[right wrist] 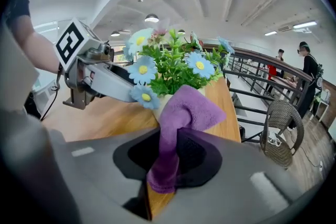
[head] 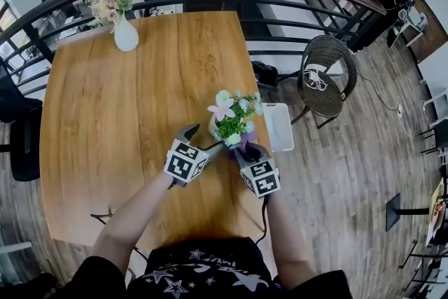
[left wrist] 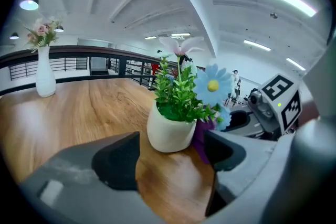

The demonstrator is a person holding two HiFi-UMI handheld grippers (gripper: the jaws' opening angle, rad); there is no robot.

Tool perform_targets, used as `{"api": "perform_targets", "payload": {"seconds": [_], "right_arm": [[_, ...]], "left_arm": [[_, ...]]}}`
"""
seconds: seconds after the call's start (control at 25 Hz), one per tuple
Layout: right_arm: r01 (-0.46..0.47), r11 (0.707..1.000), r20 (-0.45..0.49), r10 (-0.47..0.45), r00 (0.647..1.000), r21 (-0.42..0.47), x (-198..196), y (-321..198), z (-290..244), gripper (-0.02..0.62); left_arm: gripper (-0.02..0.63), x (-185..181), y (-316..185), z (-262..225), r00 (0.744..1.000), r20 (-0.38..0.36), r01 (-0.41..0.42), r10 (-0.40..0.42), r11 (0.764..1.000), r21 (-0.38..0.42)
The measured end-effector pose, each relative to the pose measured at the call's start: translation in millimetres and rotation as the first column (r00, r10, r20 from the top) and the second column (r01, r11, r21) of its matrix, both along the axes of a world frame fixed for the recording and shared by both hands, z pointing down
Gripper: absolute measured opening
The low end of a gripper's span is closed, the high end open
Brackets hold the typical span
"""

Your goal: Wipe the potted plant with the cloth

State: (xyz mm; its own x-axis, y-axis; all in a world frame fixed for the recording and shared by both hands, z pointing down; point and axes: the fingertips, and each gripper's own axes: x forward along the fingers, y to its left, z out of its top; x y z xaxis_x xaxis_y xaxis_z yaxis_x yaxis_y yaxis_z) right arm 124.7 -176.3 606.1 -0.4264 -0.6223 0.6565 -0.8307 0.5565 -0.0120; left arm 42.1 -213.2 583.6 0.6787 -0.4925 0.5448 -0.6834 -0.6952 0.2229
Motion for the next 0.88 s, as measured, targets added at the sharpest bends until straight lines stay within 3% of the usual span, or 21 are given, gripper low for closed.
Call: {"api": "perform_targets", "payload": {"seconds": [0.4,0.64,0.88], "right_arm": [[-0.149,0.989,-0.010,0.148,0.989,-0.021,6.7,40.8,-11.7,0.083],[-0.184,0.983,0.003,0.184,0.983,0.011,-17.5,75.4,-27.1,0.083],[-0.189,0.981,0.052,0.187,0.981,0.040,-47.0,103.0,-37.9,0.084]], "left_arm": [[0.384,-69.1,45.5,-43.1,0.998,-0.063,0.028,-0.024,0.997,0.075],[0.283,-107.1,70.1,-66.9,0.996,-0.078,0.065,-0.053,0.984,0.165],[0.171,-134.6,85.3,-73.7,0.994,-0.070,0.103,-0.087,0.954,0.281]]}}
